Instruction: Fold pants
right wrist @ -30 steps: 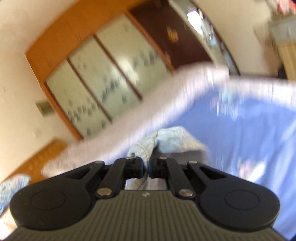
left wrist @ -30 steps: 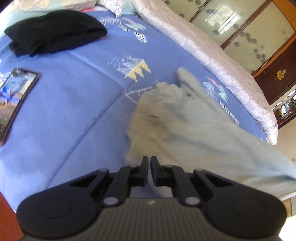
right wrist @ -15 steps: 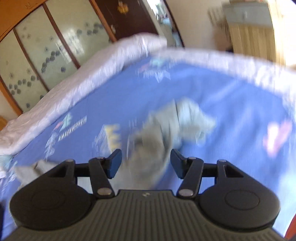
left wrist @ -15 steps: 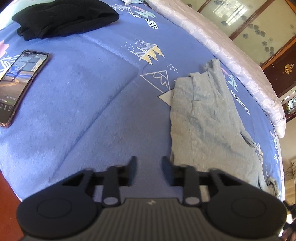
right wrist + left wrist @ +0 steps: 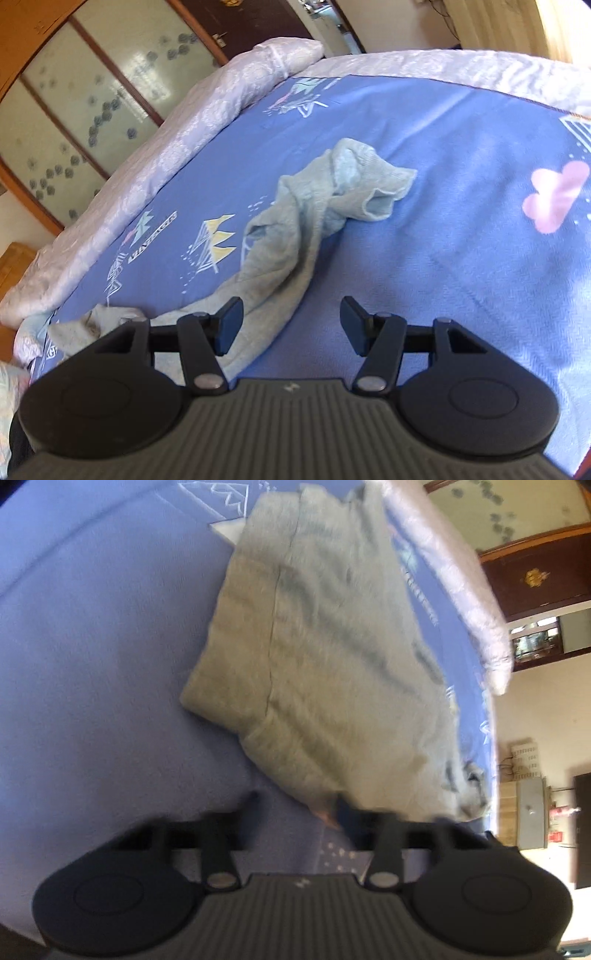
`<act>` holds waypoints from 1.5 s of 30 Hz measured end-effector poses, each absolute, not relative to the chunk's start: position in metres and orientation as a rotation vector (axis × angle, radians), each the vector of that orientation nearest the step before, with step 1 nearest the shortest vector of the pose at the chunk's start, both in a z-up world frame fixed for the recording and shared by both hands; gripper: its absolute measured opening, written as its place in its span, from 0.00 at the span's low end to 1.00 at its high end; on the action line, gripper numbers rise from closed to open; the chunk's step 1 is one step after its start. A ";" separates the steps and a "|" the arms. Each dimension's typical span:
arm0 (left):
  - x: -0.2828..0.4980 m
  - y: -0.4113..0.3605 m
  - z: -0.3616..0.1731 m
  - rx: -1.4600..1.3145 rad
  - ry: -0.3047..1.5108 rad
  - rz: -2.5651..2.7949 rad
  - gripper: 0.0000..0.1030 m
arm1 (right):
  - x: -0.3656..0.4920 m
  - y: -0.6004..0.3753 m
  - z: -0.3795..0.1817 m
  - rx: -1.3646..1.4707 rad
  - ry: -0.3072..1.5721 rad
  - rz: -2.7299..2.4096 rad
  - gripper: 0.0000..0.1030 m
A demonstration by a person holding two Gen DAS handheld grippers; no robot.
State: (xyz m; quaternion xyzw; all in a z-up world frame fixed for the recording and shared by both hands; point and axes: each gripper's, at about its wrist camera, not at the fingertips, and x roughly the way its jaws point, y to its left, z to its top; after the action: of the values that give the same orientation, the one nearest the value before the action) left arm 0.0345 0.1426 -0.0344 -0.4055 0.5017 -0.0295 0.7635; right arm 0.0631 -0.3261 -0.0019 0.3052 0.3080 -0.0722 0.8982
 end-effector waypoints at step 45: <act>-0.005 0.235 0.036 -1.048 0.873 -0.039 0.06 | 0.067 -0.276 -0.018 0.831 0.799 0.046 0.05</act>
State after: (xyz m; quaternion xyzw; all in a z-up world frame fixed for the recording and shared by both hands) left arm -0.0052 0.2353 0.0359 -0.4841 0.4036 -0.0180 0.7762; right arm 0.0670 -0.2763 -0.0183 0.3928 0.3778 0.0217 0.8382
